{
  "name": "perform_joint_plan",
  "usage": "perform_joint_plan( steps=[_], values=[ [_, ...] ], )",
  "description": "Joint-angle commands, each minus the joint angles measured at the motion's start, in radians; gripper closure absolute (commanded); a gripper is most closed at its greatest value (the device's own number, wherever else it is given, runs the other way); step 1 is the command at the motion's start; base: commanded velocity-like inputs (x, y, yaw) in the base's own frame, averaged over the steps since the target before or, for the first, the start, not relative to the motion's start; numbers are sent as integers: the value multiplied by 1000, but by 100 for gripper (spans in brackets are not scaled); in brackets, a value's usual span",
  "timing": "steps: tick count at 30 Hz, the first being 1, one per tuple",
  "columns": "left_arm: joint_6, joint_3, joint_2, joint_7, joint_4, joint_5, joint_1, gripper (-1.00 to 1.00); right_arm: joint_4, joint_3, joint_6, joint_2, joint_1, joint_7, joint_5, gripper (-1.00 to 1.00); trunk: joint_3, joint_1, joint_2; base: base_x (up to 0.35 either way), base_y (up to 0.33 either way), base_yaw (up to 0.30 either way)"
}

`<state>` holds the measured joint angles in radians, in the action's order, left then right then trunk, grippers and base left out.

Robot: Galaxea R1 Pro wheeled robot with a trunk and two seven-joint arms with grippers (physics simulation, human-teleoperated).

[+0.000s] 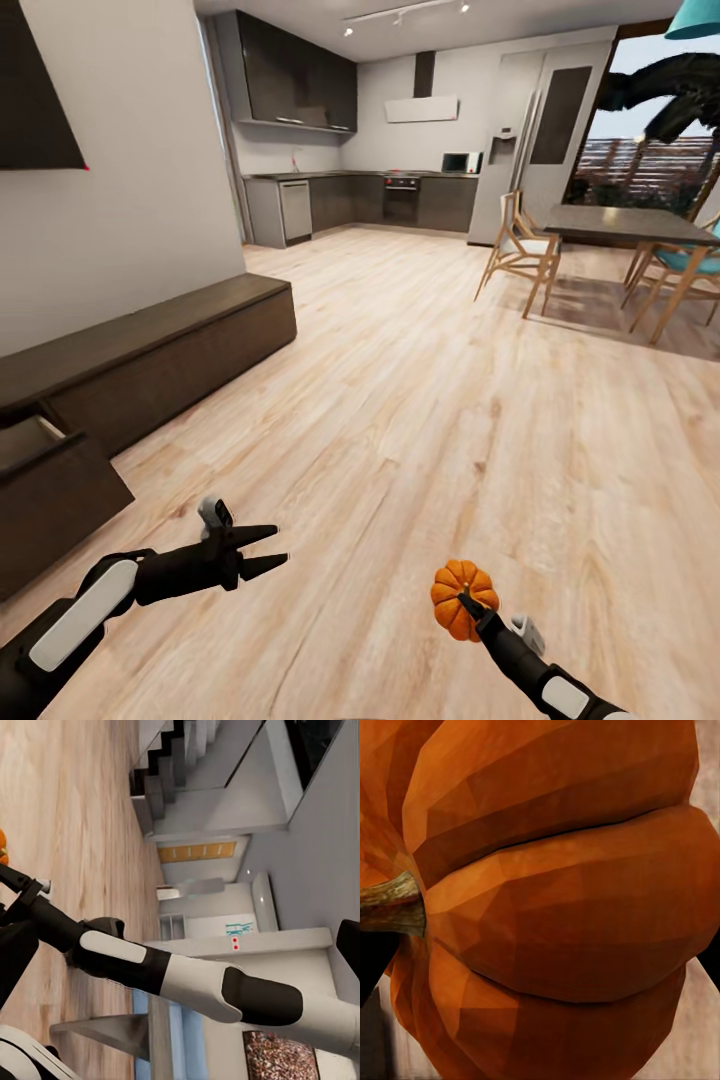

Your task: Place each of the two pumpkins and all three candles from the living room inside a cabinet in the living room (use any cabinet), then make sure every cabinet is closed, and position the cauldron so it is next to a table in the living room.

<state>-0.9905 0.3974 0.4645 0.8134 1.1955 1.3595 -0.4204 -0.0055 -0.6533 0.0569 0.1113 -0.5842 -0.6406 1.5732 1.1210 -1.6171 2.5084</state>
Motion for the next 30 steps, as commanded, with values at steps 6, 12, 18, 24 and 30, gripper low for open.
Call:
perform_joint_plan(
  steps=[6,12,18,24,30],
  values=[
    [-3,3,0,1,-1,2,-1,-100,0,-2,6,0,0,-3,11,100,1,0,0,-59,1,289],
    [-3,3,0,1,-2,1,-1,-100,1,-2,6,-1,0,-2,11,100,1,0,0,-289,0,289],
    [-3,2,0,1,-4,2,-1,-100,1,-2,6,-1,0,-2,11,100,1,0,0,-55,0,289],
    [-3,3,-1,1,-7,1,-1,-100,1,-2,5,0,0,-2,11,100,1,0,0,-3,0,289],
    [-3,3,-1,1,-8,1,-1,-100,2,-2,-2,-1,0,-2,10,100,1,0,0,0,0,289]
  ],
)
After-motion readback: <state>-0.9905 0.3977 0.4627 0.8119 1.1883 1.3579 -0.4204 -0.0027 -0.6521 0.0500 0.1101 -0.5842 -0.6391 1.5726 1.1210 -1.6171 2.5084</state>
